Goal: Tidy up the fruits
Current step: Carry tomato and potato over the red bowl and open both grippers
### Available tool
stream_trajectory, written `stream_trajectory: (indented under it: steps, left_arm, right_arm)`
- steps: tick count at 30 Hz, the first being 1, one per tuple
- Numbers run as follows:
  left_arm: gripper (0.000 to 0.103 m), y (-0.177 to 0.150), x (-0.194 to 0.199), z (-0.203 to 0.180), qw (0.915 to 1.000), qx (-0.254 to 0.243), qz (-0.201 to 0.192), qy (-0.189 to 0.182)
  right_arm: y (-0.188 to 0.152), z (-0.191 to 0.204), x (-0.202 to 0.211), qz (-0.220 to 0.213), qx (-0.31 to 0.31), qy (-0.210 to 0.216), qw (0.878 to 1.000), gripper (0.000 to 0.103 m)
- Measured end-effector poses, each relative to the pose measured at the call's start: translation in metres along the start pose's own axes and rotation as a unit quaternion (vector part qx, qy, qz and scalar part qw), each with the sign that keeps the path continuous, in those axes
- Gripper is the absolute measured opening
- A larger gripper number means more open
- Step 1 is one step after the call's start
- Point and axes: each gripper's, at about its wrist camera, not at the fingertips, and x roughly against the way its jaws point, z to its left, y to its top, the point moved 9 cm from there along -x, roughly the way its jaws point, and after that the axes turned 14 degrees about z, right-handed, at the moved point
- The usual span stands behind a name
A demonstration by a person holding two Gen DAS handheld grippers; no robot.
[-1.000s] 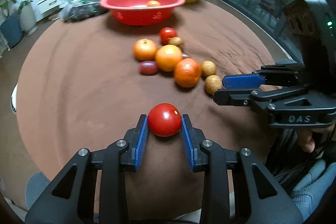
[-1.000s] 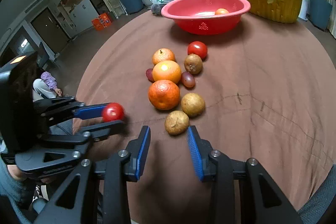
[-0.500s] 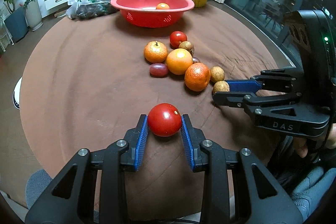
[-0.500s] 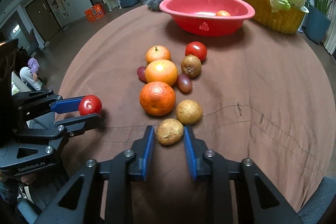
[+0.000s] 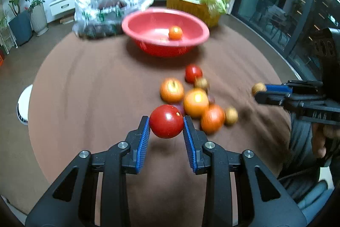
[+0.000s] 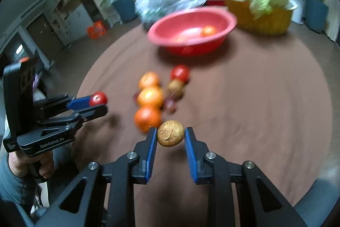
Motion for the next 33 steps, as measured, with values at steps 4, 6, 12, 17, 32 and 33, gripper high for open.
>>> stream_trajectory:
  steps: [4,6,12,17,32,33]
  left_arm:
    - [0.030,0.040,0.005,0.006,0.9997,-0.009,-0.020,0.009]
    - [0.030,0.064,0.004,0.008,0.9995,-0.011,-0.026,0.010]
    - [0.030,0.126,-0.008,0.011,0.9987,-0.022,-0.038,0.027]
    - [0.030,0.159,-0.034,0.017,0.9988,-0.021,-0.026,0.035]
    - [0.030,0.169,-0.088,0.022,0.9986,-0.033,0.011,0.040]
    - [0.030,0.169,-0.089,0.021,0.9985,-0.035,0.012,0.041]
  right_arm:
    - [0.036,-0.028,0.024,-0.036,-0.020,-0.009,0.999,0.029]
    - [0.055,-0.036,0.035,-0.053,-0.022,-0.013,0.998,0.029]
    - [0.107,-0.035,0.037,-0.077,0.003,-0.025,0.997,0.029]
    - [0.136,-0.029,0.010,-0.058,0.036,-0.039,0.997,0.029]
    - [0.173,-0.047,-0.058,0.006,0.050,-0.064,0.997,0.029]
    - [0.172,-0.049,-0.060,0.008,0.050,-0.065,0.997,0.029]
